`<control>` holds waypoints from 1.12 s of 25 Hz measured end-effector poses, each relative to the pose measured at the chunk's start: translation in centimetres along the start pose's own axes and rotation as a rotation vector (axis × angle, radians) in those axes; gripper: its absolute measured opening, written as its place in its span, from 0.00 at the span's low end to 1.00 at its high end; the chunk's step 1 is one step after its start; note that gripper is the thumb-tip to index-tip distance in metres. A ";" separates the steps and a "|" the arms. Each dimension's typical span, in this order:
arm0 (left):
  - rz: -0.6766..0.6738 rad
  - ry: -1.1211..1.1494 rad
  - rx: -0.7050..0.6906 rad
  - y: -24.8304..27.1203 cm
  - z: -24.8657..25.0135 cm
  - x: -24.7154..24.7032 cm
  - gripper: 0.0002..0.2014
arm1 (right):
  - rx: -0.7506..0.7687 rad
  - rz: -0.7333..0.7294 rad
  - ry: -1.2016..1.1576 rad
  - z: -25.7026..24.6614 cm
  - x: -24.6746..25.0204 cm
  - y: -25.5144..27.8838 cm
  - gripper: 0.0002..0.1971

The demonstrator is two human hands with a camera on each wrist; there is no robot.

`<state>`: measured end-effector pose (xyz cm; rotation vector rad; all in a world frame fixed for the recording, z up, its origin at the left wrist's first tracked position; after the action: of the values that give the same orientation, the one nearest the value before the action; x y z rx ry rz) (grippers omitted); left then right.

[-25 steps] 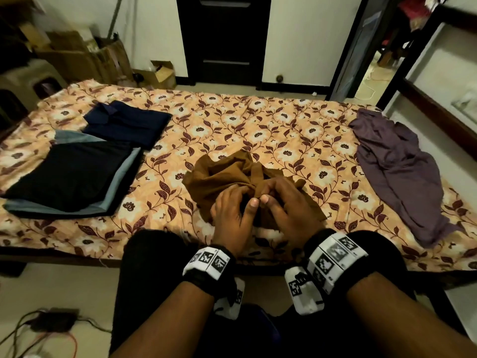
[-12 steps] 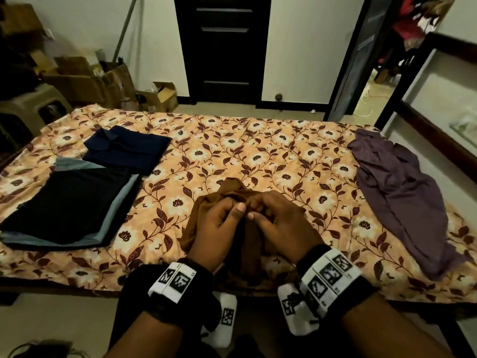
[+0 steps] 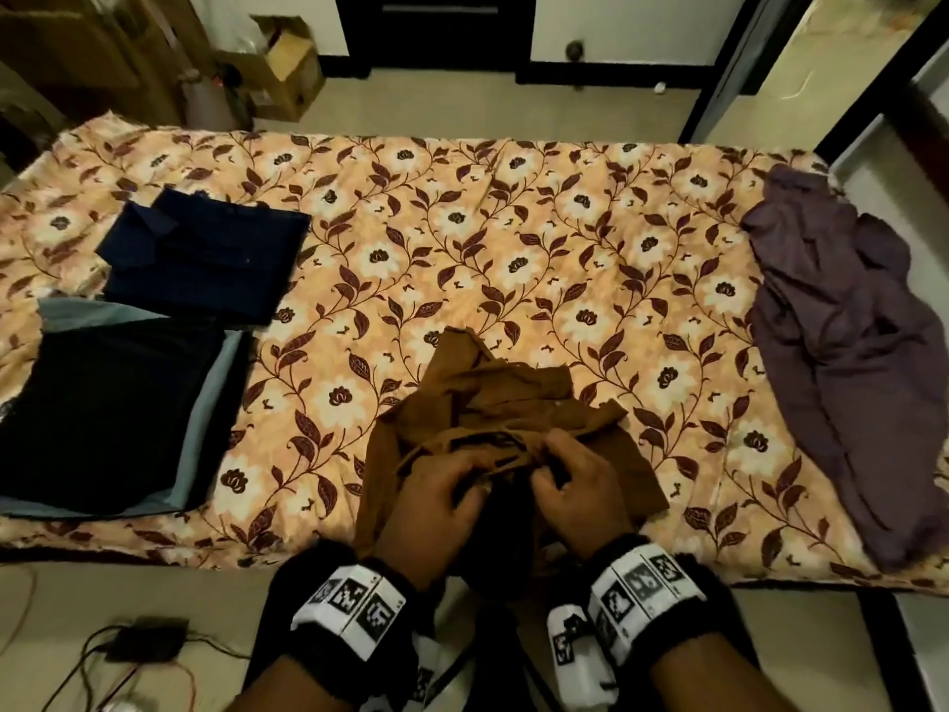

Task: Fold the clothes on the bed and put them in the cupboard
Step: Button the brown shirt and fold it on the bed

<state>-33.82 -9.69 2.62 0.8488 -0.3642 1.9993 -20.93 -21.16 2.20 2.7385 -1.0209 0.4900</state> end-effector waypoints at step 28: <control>0.606 -0.278 -0.009 7.1 8.2 20.8 0.05 | 0.230 -0.044 -0.045 -21.0 6.5 4.8 0.05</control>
<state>-43.61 -4.92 23.35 1.1076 -0.8724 2.4228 -24.58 -22.83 24.36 2.9788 -0.9671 0.5747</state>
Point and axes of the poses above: each hand's wrist, its own y-axis away from the middle knuckle, its own x-axis out of the back of the hand, z = x × y, the point moved 4 cm from there along -y, towards the middle knuckle, and after that the axes turned 13 degrees about -y, right-handed, at the moved point
